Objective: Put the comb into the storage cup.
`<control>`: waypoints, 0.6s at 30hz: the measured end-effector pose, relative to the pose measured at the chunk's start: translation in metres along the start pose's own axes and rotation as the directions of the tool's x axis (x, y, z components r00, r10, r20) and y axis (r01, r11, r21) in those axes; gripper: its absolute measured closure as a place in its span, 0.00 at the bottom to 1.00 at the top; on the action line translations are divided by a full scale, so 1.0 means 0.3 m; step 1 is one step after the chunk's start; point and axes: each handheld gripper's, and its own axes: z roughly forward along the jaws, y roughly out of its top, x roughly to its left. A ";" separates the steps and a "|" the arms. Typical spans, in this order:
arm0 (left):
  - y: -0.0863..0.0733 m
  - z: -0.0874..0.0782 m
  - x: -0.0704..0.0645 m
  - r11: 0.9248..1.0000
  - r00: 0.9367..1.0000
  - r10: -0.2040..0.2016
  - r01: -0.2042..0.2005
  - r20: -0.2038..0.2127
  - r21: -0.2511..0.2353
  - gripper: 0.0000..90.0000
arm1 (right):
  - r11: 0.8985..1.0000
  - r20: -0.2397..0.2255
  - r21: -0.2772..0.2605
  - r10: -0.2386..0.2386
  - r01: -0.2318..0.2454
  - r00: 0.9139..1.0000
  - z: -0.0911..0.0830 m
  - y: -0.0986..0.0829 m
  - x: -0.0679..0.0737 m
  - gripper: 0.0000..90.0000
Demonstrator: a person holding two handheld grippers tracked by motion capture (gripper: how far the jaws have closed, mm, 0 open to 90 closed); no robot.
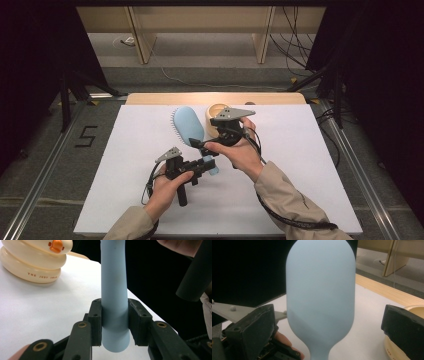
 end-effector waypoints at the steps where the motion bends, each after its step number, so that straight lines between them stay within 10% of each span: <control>1: 0.000 0.000 0.000 1.000 1.000 -0.001 0.001 0.001 -0.001 0.73 | 1.000 0.001 -0.004 0.000 0.000 1.000 0.001 0.003 0.000 0.00; 18: -0.001 0.001 -0.001 1.000 1.000 0.001 -0.001 0.003 0.003 0.73 | 1.000 -0.008 -0.012 -0.004 0.004 1.000 0.032 0.045 0.012 0.00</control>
